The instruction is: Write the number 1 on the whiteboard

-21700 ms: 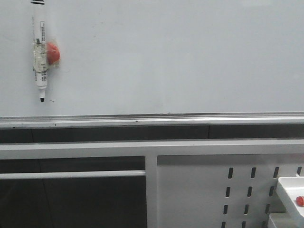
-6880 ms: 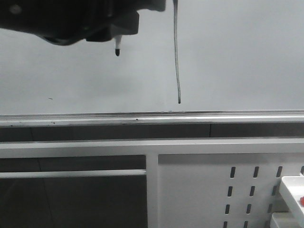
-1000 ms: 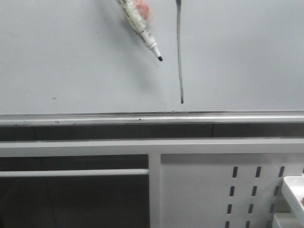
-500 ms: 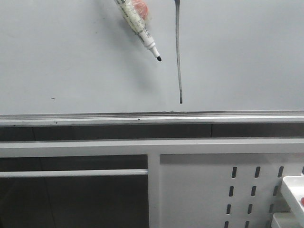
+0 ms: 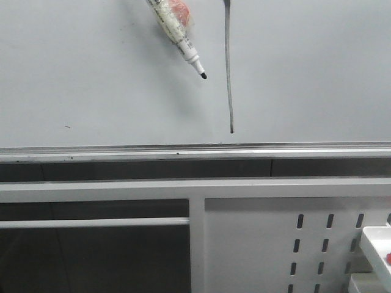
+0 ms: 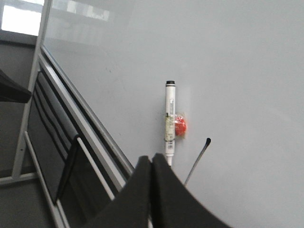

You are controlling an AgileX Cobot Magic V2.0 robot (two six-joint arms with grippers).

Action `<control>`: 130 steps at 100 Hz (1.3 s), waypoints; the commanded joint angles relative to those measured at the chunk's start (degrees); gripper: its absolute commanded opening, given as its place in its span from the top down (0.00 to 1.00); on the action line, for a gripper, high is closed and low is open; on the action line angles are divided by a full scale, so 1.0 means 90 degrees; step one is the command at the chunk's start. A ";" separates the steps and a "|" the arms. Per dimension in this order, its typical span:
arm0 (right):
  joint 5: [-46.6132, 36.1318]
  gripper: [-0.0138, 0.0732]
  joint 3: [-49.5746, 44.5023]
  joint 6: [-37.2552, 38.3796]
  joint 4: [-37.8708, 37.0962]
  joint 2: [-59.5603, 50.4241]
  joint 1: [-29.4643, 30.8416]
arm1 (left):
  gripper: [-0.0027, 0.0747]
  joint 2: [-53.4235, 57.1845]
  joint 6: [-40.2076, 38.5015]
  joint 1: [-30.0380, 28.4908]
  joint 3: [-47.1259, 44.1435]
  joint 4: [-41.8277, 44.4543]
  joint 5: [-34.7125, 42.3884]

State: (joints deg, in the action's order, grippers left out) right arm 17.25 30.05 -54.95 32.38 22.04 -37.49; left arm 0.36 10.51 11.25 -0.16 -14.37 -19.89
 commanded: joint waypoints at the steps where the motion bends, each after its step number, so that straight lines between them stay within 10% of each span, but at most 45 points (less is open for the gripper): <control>1: -0.1153 0.91 -0.0159 0.0075 -0.0504 0.0062 0.0029 | 0.99 0.0131 -0.0072 -0.0012 -0.0230 -0.0039 0.0273; 31: -0.3215 0.91 -0.2250 0.7028 -0.4811 0.0052 0.0780 | 0.99 0.0131 -0.0072 -0.0012 -0.0230 -0.0039 0.0273; 53: -0.3329 0.91 -0.3498 0.7181 -0.4818 -0.0456 0.1454 | 0.99 0.0131 -0.0072 -0.0012 -0.0230 -0.0039 0.0273; 97: 0.0051 0.91 -0.3473 0.7181 -0.4832 -0.2662 0.1747 | 0.99 0.0131 -0.0072 -0.0012 -0.0230 -0.0039 0.0273; 130: 0.0007 0.91 -0.3473 0.7181 -0.4831 -0.2637 0.1747 | 0.99 0.0131 -0.0072 -0.0024 -0.0230 -0.0039 0.0273</control>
